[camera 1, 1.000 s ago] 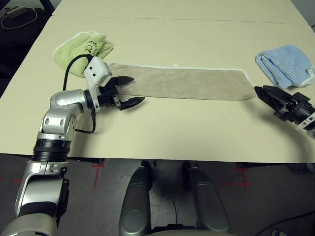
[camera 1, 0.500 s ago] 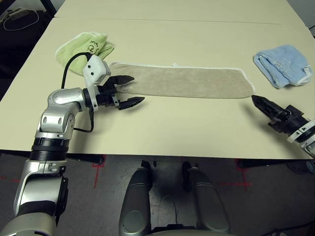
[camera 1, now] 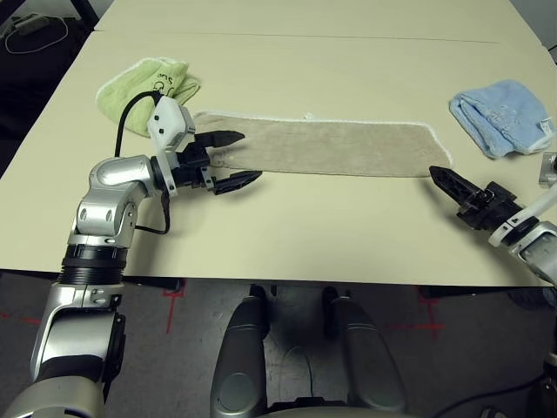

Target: Fold the towel and set it aside.

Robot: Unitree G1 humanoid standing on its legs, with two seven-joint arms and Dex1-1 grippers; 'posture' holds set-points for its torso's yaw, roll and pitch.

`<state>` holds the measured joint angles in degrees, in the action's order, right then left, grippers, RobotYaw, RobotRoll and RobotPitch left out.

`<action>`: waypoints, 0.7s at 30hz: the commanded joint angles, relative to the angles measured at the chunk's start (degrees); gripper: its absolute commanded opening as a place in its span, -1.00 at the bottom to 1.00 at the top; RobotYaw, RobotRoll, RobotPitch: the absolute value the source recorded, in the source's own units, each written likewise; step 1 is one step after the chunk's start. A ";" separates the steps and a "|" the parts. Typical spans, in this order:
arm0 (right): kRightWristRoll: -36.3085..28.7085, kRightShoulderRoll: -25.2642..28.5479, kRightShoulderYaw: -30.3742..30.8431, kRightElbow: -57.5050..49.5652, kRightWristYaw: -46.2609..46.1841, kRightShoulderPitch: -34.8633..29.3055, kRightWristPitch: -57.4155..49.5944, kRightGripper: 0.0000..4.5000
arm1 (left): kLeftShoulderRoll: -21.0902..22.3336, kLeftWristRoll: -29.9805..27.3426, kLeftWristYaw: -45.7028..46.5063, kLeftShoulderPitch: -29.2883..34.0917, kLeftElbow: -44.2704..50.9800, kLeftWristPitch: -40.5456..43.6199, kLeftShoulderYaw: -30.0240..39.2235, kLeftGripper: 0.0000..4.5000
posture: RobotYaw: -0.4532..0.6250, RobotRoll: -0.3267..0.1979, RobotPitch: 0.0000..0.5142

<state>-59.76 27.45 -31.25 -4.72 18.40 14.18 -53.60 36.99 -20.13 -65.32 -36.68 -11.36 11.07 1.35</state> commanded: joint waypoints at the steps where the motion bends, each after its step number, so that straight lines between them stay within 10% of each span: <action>1: -3.50 -0.09 -1.89 -0.56 -2.79 -1.91 -3.64 0.99 | 0.36 -1.06 -0.72 1.20 2.20 1.81 -0.10 1.00 | -0.16 0.25 0.08; 21: 2.87 -2.18 0.96 7.66 -4.97 6.77 5.38 0.99 | 1.21 -1.13 -0.67 1.90 4.97 4.41 0.00 1.00 | -0.14 0.25 0.03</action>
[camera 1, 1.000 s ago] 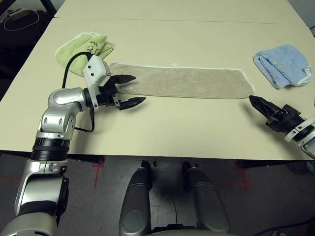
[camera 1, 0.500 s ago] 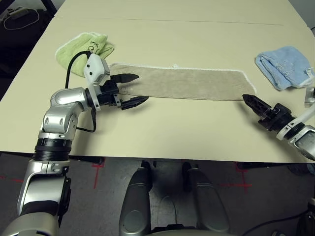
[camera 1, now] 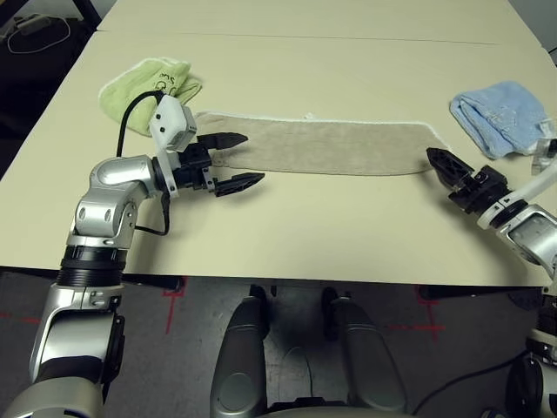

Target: Fold the towel and set it aside.

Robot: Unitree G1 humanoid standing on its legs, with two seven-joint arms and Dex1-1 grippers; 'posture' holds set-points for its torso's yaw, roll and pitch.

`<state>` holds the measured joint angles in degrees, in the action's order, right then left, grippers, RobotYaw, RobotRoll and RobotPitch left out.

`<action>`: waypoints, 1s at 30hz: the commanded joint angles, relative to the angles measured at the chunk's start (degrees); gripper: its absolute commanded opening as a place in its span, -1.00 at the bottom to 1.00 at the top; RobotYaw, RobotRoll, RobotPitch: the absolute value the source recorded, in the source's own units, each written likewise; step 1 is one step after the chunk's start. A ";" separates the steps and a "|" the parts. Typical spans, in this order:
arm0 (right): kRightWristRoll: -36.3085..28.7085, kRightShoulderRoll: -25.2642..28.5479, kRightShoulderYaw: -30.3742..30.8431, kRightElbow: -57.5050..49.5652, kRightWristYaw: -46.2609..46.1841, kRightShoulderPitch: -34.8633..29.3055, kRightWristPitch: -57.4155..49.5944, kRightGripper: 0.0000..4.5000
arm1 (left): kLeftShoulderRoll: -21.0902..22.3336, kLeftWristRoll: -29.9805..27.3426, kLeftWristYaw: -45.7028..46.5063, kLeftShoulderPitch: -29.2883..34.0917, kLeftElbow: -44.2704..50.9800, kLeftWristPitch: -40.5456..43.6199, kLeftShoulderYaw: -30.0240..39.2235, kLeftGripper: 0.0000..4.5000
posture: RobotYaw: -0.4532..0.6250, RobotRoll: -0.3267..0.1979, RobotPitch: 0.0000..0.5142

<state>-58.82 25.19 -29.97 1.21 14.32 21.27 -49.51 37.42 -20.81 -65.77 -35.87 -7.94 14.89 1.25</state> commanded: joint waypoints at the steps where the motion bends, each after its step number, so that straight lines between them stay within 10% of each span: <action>1: 2.26 0.05 -0.46 2.14 -1.24 -0.17 1.46 0.99 | 0.83 -0.44 -0.15 1.20 1.71 0.72 0.18 1.00 | -0.14 0.25 0.03; 8: 4.78 0.08 -0.06 2.55 -1.73 -0.62 2.19 0.72 | 1.02 -0.30 -0.12 1.18 1.68 1.02 0.14 1.00 | -0.15 0.25 0.04; 18: 5.05 -0.63 -0.41 0.96 -1.13 -1.69 1.84 -0.94 | 1.19 -0.11 -0.48 1.39 1.53 1.36 -0.22 1.00 | -0.16 0.25 0.02; 30: 3.76 -0.45 -1.72 -0.75 -0.75 -3.41 2.08 -0.97 | 1.22 -0.05 -0.82 1.23 1.04 1.48 -0.68 1.00 | -0.18 0.25 0.00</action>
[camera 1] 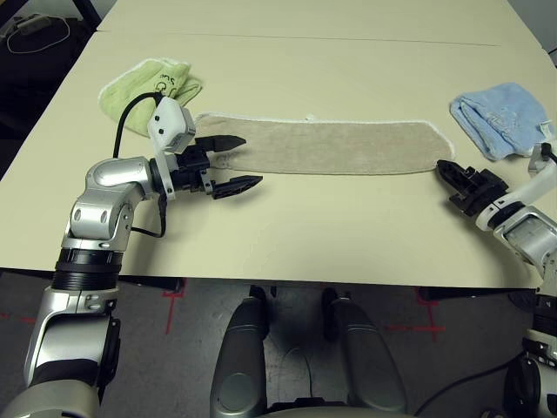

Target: Fold the towel and set it aside.

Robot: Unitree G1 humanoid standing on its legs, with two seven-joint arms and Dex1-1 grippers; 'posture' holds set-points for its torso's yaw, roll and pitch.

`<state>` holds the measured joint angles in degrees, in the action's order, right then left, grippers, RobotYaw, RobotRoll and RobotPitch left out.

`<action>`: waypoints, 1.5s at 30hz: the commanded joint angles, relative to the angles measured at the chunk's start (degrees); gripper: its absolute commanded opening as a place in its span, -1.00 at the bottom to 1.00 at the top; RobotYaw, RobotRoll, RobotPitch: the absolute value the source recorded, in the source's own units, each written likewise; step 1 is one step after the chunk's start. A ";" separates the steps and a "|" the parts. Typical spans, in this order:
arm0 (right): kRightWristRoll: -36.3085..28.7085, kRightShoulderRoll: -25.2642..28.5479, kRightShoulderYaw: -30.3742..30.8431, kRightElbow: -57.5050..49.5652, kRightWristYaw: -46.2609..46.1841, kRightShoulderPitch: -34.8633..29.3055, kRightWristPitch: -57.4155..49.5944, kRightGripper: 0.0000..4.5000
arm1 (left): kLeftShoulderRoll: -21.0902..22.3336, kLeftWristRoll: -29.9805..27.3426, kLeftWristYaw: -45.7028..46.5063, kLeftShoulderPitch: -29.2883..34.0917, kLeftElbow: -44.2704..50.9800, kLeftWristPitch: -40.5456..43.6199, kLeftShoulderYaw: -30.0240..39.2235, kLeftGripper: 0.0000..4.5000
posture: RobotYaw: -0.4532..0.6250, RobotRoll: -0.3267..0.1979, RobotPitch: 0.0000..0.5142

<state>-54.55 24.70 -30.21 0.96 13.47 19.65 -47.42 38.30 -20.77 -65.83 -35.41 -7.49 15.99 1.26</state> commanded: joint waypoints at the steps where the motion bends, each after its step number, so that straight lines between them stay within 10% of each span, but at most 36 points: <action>1: -0.63 0.18 -1.68 -0.59 0.34 -2.06 0.07 -0.97 | 0.29 -0.08 -0.73 0.73 0.63 0.46 -0.76 1.00 | -0.18 0.25 0.00; 45: -3.33 8.70 -5.00 -3.10 8.38 -2.34 0.36 -0.97 | -0.43 0.04 -1.95 -0.60 -0.06 0.88 -1.85 1.00 | -0.23 0.25 -0.04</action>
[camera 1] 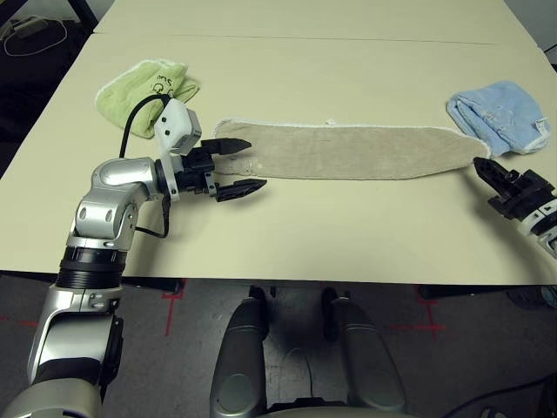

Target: Fold the towel and set it aside.

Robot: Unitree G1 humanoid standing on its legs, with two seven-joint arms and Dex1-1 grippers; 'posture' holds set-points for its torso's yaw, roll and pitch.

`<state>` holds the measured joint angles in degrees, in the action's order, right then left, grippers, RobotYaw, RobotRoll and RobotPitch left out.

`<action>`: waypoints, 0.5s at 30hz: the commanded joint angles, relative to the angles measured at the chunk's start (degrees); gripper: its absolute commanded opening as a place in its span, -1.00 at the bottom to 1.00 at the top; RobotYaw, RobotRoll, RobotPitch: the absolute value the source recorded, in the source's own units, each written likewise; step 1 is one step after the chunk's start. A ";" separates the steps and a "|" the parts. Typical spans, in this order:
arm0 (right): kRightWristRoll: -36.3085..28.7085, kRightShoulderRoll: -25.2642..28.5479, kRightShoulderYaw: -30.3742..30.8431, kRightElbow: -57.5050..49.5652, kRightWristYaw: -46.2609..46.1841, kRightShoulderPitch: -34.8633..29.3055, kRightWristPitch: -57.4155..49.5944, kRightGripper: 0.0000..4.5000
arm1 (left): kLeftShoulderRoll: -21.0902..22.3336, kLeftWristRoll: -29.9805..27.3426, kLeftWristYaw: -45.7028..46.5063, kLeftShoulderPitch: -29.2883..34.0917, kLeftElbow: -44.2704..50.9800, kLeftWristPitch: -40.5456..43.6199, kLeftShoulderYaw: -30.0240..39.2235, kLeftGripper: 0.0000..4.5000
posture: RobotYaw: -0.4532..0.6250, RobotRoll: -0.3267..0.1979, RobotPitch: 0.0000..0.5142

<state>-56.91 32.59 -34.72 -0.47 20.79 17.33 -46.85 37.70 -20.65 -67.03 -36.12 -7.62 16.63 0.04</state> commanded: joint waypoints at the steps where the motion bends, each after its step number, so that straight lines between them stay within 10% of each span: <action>1: -1.16 0.78 -0.15 -1.95 1.17 0.41 -0.32 -0.97 | 0.14 -0.12 -0.70 0.13 0.08 0.27 -0.61 1.00 | -0.23 0.25 -0.04; 15: 0.60 0.63 11.00 -3.89 6.85 9.77 -0.85 -0.97 | 0.10 0.06 -0.28 0.00 -0.06 0.27 -0.54 1.00 | -0.20 0.25 -0.06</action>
<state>-56.94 32.89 -25.54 -3.13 26.23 27.22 -47.04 37.68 -20.63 -66.94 -36.14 -7.66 16.69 0.01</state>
